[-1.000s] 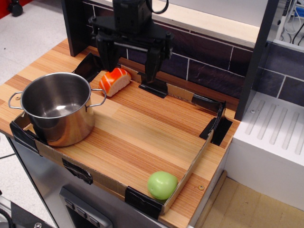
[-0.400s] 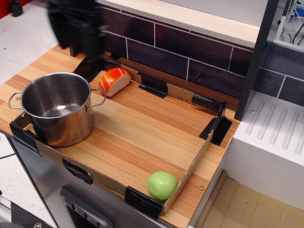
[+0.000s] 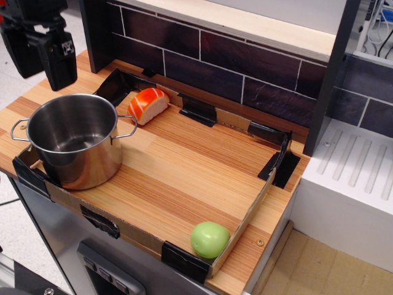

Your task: Topple metal pot

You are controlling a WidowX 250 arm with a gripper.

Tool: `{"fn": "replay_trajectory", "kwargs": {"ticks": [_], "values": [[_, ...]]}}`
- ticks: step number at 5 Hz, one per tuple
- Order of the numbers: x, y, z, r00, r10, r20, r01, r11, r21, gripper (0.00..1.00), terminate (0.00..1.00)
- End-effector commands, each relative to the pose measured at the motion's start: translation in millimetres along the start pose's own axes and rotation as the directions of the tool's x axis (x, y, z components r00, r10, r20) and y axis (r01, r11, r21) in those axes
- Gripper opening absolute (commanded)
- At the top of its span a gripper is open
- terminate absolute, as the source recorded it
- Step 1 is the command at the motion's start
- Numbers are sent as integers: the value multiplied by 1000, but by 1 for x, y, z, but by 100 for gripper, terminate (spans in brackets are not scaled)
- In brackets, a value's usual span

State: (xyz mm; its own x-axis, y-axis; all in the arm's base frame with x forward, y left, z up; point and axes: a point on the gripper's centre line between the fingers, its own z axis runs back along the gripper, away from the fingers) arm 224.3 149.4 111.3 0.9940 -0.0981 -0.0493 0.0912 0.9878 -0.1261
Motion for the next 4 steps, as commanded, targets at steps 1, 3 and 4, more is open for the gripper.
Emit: {"fn": "replay_trajectory", "kwargs": {"ticks": [1, 3, 4], "values": [[-11, 26, -23, 992, 107, 67, -109, 994, 23, 100, 0], [-10, 34, -42, 978, 185, 99, -185, 983, -13, 100, 0], [-11, 32, -47, 974, 203, 101, -205, 979, 5, 100, 0]]}}
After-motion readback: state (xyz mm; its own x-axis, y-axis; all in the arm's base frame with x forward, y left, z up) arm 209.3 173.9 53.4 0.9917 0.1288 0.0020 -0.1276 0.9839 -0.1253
